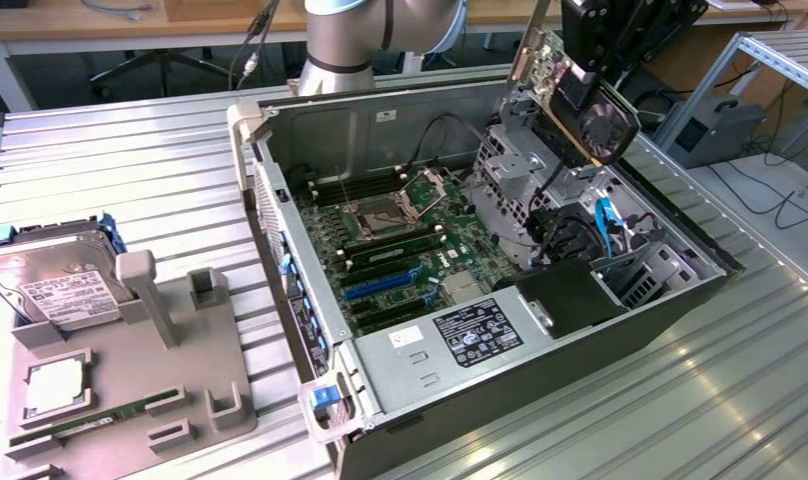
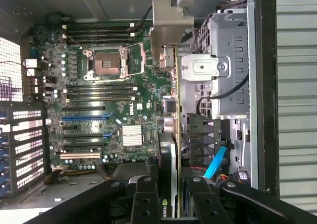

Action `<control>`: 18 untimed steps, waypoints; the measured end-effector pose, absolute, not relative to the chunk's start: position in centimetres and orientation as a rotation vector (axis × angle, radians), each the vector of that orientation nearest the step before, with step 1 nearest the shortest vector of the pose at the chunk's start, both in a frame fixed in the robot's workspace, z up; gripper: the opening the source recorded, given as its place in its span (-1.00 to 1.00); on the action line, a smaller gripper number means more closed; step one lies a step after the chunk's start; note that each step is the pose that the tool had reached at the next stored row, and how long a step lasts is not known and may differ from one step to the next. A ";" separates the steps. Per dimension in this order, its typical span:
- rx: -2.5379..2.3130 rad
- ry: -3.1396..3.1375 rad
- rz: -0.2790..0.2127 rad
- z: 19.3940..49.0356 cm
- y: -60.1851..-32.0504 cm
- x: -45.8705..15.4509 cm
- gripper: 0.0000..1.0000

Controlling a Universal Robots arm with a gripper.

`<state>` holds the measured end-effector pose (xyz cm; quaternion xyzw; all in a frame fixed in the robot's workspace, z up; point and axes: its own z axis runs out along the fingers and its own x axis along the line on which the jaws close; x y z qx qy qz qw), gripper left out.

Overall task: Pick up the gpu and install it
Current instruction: 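Pick up the gpu and move the gpu toward the slot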

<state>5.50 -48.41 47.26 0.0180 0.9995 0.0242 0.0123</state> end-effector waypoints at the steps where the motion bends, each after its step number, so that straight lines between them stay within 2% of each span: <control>1: 0.056 3.116 0.075 47.1 -48.4 5.5 -0.47; 18: 0.056 3.116 0.075 42.9 -48.4 5.5 -0.47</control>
